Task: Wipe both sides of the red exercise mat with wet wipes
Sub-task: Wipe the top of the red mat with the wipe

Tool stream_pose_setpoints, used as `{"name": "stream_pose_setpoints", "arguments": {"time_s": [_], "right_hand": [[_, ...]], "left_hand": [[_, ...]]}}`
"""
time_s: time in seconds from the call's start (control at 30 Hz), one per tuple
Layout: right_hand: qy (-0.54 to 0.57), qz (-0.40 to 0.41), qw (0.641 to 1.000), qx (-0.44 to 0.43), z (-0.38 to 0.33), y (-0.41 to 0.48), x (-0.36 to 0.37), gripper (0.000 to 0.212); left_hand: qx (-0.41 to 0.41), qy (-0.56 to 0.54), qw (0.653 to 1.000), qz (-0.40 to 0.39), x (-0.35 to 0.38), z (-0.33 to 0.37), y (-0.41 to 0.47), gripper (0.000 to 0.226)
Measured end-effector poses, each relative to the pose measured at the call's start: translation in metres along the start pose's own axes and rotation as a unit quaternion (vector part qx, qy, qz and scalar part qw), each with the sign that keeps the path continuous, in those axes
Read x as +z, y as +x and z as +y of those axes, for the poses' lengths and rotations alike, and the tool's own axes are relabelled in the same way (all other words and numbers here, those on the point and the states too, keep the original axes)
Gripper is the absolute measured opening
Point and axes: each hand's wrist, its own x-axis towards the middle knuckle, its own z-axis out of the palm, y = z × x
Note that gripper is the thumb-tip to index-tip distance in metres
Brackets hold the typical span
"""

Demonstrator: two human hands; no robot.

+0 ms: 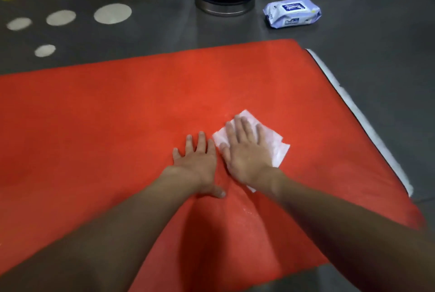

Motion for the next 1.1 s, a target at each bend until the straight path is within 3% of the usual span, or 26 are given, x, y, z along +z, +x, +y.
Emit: {"name": "stream_pose_setpoints", "arguments": {"time_s": [0.07,0.1,0.13,0.2,0.27,0.33,0.4,0.43,0.47,0.53,0.6,0.7,0.77,0.9,0.93,1.0,1.07,1.1], "right_hand": [[-0.009,-0.021,0.992,-0.125,0.015,-0.020,-0.003,0.072],[-0.007,-0.019,0.990,-0.140,0.035,-0.020,-0.008,0.072],[-0.004,-0.009,0.994,-0.106,0.054,-0.019,-0.012,0.070],[0.006,-0.009,0.999,0.052,0.074,-0.027,-0.014,0.062],[0.013,-0.022,0.995,0.093,0.049,-0.047,-0.008,0.063],[0.005,-0.022,1.000,-0.006,0.019,-0.071,0.000,0.071],[0.002,-0.035,0.994,-0.101,0.030,-0.081,-0.004,0.078],[0.002,-0.028,0.994,-0.109,0.046,-0.075,-0.007,0.077],[-0.003,-0.019,0.997,-0.073,0.059,-0.071,-0.010,0.075],[0.001,-0.016,0.997,0.079,0.065,-0.074,-0.010,0.065],[0.017,-0.007,0.993,0.120,0.031,-0.083,-0.001,0.063],[0.001,-0.015,0.999,-0.042,0.009,-0.106,0.007,0.072],[0.001,-0.004,0.997,-0.073,0.042,-0.103,0.001,0.071],[0.017,0.014,0.983,0.181,0.053,-0.112,0.002,0.065],[0.012,0.017,0.984,0.177,0.033,-0.117,0.008,0.066],[0.003,0.007,0.998,0.055,0.001,-0.137,0.016,0.068],[-0.007,-0.007,0.998,-0.061,0.010,-0.148,0.015,0.064],[-0.016,-0.005,0.998,-0.068,0.025,-0.147,0.012,0.062]], "left_hand": [[-0.009,-0.010,1.000,0.000,-0.003,0.007,-0.002,0.134],[-0.010,-0.015,1.000,0.001,-0.001,0.009,-0.006,0.132],[-0.010,-0.016,1.000,0.001,0.001,0.011,-0.012,0.130],[-0.008,-0.018,1.000,-0.013,0.006,0.017,-0.022,0.129],[-0.016,-0.035,0.999,-0.022,0.014,0.023,-0.033,0.129],[-0.018,-0.046,0.999,-0.005,0.021,0.027,-0.041,0.128],[-0.014,-0.048,0.999,0.011,0.028,0.027,-0.042,0.127],[-0.013,-0.048,0.999,0.015,0.030,0.026,-0.043,0.127],[-0.011,-0.048,0.999,0.015,0.032,0.024,-0.044,0.128],[-0.003,-0.039,0.999,0.008,0.034,0.023,-0.047,0.129],[0.004,-0.027,1.000,0.004,0.035,0.021,-0.050,0.131],[0.006,-0.031,0.999,0.008,0.036,0.021,-0.049,0.131],[0.007,-0.030,0.999,0.007,0.037,0.021,-0.049,0.131],[0.008,-0.029,1.000,0.002,0.036,0.023,-0.049,0.132],[0.006,-0.031,0.999,0.000,0.036,0.024,-0.048,0.132],[0.006,-0.037,0.999,-0.003,0.036,0.027,-0.047,0.131],[0.011,-0.035,0.999,0.000,0.037,0.025,-0.046,0.130],[0.015,-0.032,0.999,-0.001,0.037,0.023,-0.046,0.129]]}}
